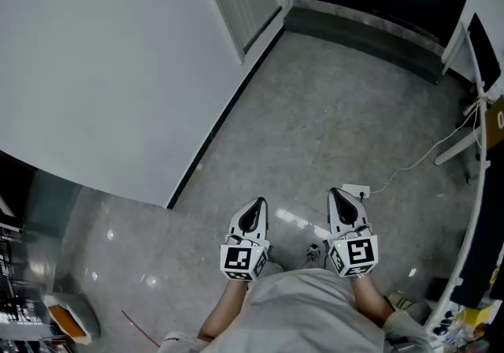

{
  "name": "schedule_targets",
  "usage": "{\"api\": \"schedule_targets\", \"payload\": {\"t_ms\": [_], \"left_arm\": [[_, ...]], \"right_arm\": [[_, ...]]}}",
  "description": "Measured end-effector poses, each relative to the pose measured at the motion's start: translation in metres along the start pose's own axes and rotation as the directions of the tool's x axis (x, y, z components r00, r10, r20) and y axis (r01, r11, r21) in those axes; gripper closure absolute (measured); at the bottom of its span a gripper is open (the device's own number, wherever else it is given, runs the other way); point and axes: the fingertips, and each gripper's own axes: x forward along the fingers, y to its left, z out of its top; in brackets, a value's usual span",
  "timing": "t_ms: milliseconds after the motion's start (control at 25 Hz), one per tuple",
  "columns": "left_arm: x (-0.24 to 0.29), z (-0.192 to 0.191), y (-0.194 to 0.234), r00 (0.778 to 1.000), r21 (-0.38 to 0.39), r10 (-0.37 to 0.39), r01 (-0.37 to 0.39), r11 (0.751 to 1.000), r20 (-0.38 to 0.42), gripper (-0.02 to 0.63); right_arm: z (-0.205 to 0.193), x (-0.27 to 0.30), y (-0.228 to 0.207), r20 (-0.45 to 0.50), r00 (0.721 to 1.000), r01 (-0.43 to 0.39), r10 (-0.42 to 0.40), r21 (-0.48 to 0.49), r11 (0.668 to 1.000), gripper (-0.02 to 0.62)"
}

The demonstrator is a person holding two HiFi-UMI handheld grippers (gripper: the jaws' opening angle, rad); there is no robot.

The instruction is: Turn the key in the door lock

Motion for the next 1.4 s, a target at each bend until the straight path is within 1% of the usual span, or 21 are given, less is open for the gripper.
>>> {"api": "schedule_targets", "payload": {"t_ms": [160, 280, 440, 520, 600, 720, 840, 1000, 1120, 1240, 1400], "left_arm": [[-0.007, 0.003, -0.029, 0.996, 0.007, -0.079, 0.079, 0.997, 0.037, 0.598], [-0.030, -0.005, -0.041, 0.994, 0.000, -0.093, 0.093, 0.996, 0.052, 0.598], [-0.073, -0.013, -0.032, 0.995, -0.018, -0.068, 0.069, 0.997, 0.066, 0.597], [-0.089, -0.021, -0.026, 0.996, -0.039, -0.065, 0.067, 0.997, 0.060, 0.597], [-0.104, -0.030, -0.023, 0.996, -0.047, -0.074, 0.076, 0.996, 0.047, 0.597], [-0.119, -0.036, -0.023, 0.995, -0.033, -0.089, 0.090, 0.995, 0.042, 0.598], [-0.127, -0.037, -0.030, 0.995, -0.020, -0.080, 0.081, 0.997, 0.051, 0.598], [-0.132, -0.025, -0.044, 0.994, -0.004, -0.072, 0.072, 0.997, 0.079, 0.598], [-0.128, -0.021, -0.053, 0.994, 0.003, -0.059, 0.058, 0.998, 0.088, 0.597], [-0.118, -0.022, -0.065, 0.997, -0.015, -0.026, 0.027, 1.000, 0.074, 0.597], [-0.098, -0.018, -0.105, 0.996, -0.024, -0.040, 0.041, 0.999, 0.075, 0.598]], "right_arm": [[-0.002, -0.034, -0.013, 0.000, 0.997, 0.075, -0.075, -0.011, 0.997, 0.604], [-0.015, -0.063, -0.007, -0.025, 0.994, 0.108, -0.108, -0.023, 0.994, 0.604], [-0.021, -0.091, 0.039, -0.032, 0.996, 0.080, -0.081, -0.032, 0.996, 0.604], [-0.021, -0.097, 0.056, -0.033, 0.996, 0.081, -0.083, -0.039, 0.996, 0.604], [-0.019, -0.107, 0.069, -0.029, 0.995, 0.094, -0.096, -0.038, 0.995, 0.604], [-0.018, -0.120, 0.082, -0.014, 0.994, 0.108, -0.109, -0.052, 0.993, 0.604], [-0.021, -0.132, 0.088, -0.007, 0.996, 0.092, -0.093, -0.052, 0.994, 0.604], [-0.017, -0.133, 0.088, 0.005, 0.998, 0.059, -0.059, -0.039, 0.998, 0.604], [-0.013, -0.132, 0.079, 0.008, 1.000, 0.030, -0.029, -0.042, 0.999, 0.604], [-0.011, -0.137, 0.060, -0.001, 1.000, 0.015, -0.015, -0.035, 0.999, 0.604], [-0.005, -0.148, 0.024, -0.008, 1.000, 0.001, -0.002, -0.034, 0.999, 0.604]]}}
